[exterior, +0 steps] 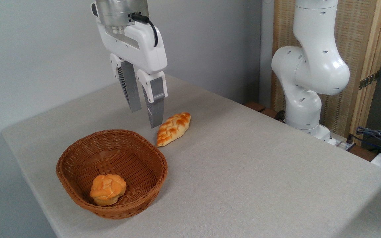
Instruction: Put bread into the basket
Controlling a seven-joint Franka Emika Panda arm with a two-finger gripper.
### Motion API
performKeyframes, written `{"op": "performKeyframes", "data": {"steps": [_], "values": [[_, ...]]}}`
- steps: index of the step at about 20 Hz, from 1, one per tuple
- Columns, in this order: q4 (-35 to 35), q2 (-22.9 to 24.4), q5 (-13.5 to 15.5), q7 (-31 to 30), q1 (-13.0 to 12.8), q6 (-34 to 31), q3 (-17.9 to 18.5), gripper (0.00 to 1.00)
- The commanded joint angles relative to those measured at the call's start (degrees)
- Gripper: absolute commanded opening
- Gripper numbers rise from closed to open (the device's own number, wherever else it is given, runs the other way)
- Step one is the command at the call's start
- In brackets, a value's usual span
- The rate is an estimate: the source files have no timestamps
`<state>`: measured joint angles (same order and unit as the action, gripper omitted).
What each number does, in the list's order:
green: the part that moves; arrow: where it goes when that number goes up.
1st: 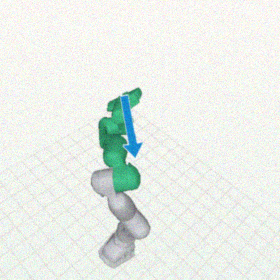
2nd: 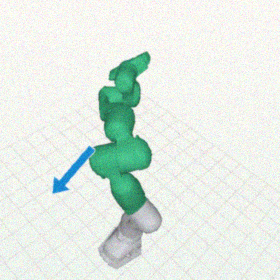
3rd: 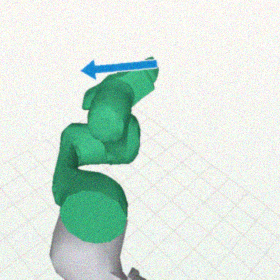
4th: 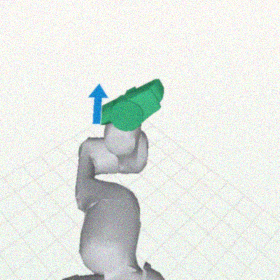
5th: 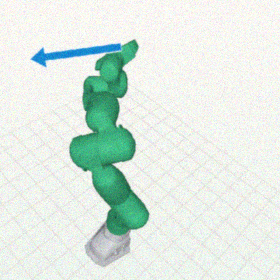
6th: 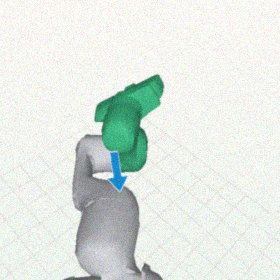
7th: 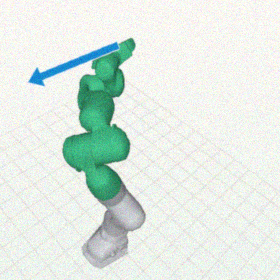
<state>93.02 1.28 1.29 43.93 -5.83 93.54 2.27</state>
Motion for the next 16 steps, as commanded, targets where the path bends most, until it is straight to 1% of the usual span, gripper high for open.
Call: {"op": "performKeyframes", "data": {"steps": [1,4,5,7,14,16], "values": [[-0.65,-0.22,-0.85,-0.25,1.17,-1.78,-0.16,1.00],[-0.65,-0.31,-0.59,-0.07,1.34,-1.70,0.19,1.00],[-0.65,-0.22,-0.59,0.01,1.78,-1.70,0.89,1.00],[-0.82,-0.13,-0.42,0.10,1.78,-1.70,2.03,1.00],[-0.74,-0.13,-0.24,-0.33,1.78,-1.70,2.04,1.00],[-0.74,-0.13,-0.06,-0.42,2.39,-1.70,1.25,1.00]]}}
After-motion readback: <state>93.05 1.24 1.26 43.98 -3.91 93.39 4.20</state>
